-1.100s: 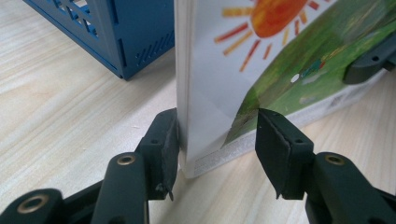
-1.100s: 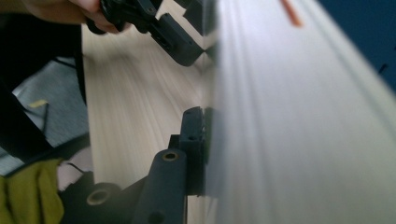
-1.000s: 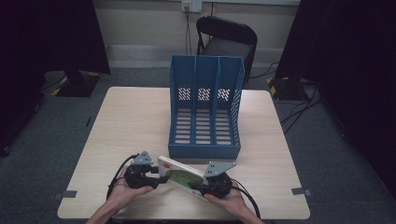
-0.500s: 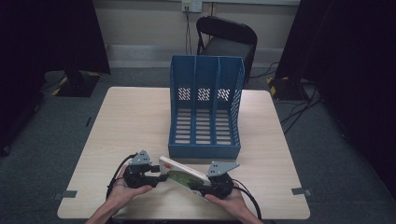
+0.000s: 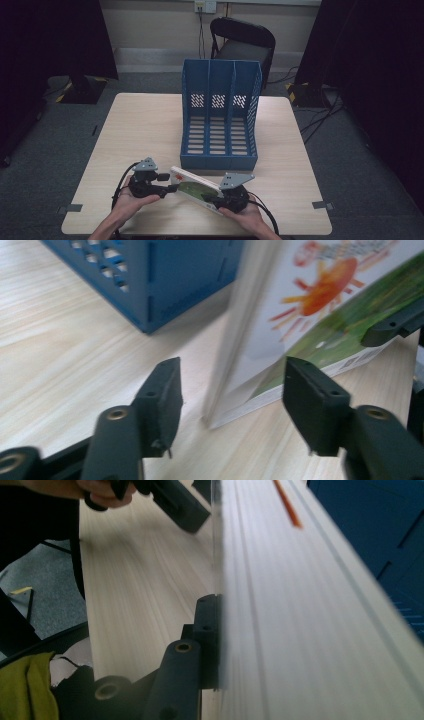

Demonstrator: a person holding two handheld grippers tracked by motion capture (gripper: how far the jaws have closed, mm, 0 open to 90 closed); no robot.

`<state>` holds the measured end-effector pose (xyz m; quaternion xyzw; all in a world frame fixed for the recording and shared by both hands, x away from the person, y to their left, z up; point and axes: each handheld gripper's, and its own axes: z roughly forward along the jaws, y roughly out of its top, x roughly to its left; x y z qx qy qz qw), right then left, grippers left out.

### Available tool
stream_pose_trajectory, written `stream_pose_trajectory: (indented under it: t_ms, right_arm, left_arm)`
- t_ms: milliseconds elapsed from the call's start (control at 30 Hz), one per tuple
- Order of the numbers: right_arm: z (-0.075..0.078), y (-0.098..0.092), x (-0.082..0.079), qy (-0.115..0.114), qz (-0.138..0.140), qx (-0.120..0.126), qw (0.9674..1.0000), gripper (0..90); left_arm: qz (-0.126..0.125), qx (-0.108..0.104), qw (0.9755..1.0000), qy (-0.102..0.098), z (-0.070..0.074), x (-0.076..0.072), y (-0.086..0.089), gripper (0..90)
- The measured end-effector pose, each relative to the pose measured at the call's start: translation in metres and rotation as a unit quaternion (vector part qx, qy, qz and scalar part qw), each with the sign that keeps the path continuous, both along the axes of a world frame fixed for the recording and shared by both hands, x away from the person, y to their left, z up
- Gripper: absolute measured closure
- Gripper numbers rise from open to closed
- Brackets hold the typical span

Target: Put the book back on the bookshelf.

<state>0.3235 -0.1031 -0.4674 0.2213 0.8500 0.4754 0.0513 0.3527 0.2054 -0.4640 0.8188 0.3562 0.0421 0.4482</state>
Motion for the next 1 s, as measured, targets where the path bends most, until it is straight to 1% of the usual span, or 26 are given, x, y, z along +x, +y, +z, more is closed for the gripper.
stream_pose_trajectory:
  t_ms: [33,133,200,233,267,333,367,433,533,567,633,667,700,733,767,833,867,933,1000]
  right_arm:
    - [0.001,0.000,0.000,-0.001,0.000,-0.002,1.0000,76.4]
    - [0.002,-0.002,0.000,-0.003,-0.006,-0.004,1.0000,76.4]
    - [0.003,-0.003,0.001,-0.001,-0.007,-0.001,1.0000,76.4]
    - [0.003,-0.003,0.001,-0.001,-0.007,-0.001,1.0000,76.4]
    - [0.003,-0.003,0.000,-0.001,-0.007,-0.001,1.0000,76.4]
    - [0.004,-0.003,-0.001,-0.012,-0.008,-0.001,0.9999,76.4]
    - [0.004,-0.003,-0.002,-0.012,-0.006,0.001,0.9999,76.4]
    - [0.005,-0.003,-0.003,-0.010,-0.006,0.002,0.9999,76.4]
    - [0.005,-0.003,-0.003,-0.006,-0.007,0.003,1.0000,76.5]
    - [0.006,-0.003,-0.003,-0.005,-0.006,0.005,1.0000,76.4]
    - [0.007,-0.004,-0.003,-0.007,-0.008,0.004,0.9999,76.5]
    - [0.007,-0.005,-0.002,-0.006,-0.008,0.005,0.9999,76.5]
    - [0.009,-0.006,-0.002,-0.003,-0.008,0.009,0.9999,76.5]
    - [0.009,-0.006,-0.003,-0.005,-0.007,0.009,0.9999,76.5]
    - [0.010,-0.005,-0.003,-0.008,-0.008,0.008,0.9999,76.5]
    - [0.011,-0.005,-0.003,-0.008,-0.004,0.007,0.9999,76.5]
    - [0.011,-0.005,-0.004,-0.011,-0.006,0.004,0.9999,76.5]
    - [0.011,-0.004,-0.004,-0.009,-0.005,0.003,0.9999,76.5]
    - [0.011,-0.004,-0.004,-0.008,-0.004,0.003,1.0000,76.5]
  left_arm:
    - [0.013,-0.002,0.9999,-0.001,0.000,0.001,0.004,36.5]
    - [0.029,0.008,0.9995,-0.003,0.001,0.004,0.018,33.4]
    - [0.051,0.019,0.9985,-0.001,0.000,0.006,0.025,31.0]
    - [0.056,0.021,0.9982,0.002,-0.001,0.008,0.028,29.3]
    - [0.062,0.030,0.9976,0.005,-0.002,0.009,0.030,29.2]
    - [0.072,0.051,0.9961,0.006,-0.005,0.013,0.033,26.4]
    - [0.083,0.064,0.9944,0.007,-0.008,0.015,0.035,23.9]
    - [0.106,0.096,0.9896,0.017,-0.015,0.022,0.041,20.7]
    - [0.129,0.114,0.9848,0.025,-0.021,0.027,0.047,20.2]
    - [0.137,0.123,0.9826,0.027,-0.022,0.028,0.048,19.4]
    - [0.152,0.147,0.9771,0.027,-0.026,0.029,0.047,20.5]
    - [0.151,0.153,0.9765,0.017,-0.027,0.028,0.047,20.6]
    - [0.151,0.153,0.9765,0.013,-0.028,0.028,0.046,19.5]
    - [0.154,0.154,0.9759,0.009,-0.029,0.028,0.046,19.0]
    - [0.168,0.157,0.9732,0.003,-0.030,0.028,0.045,19.1]
    - [0.178,0.153,0.9720,-0.002,-0.032,0.028,0.045,15.9]
    - [0.179,0.152,0.9720,-0.005,-0.033,0.028,0.046,14.2]
    - [0.182,0.145,0.9725,-0.013,-0.035,0.028,0.047,12.1]
    - [0.185,0.142,0.9722,-0.018,-0.037,0.028,0.048,9.8]
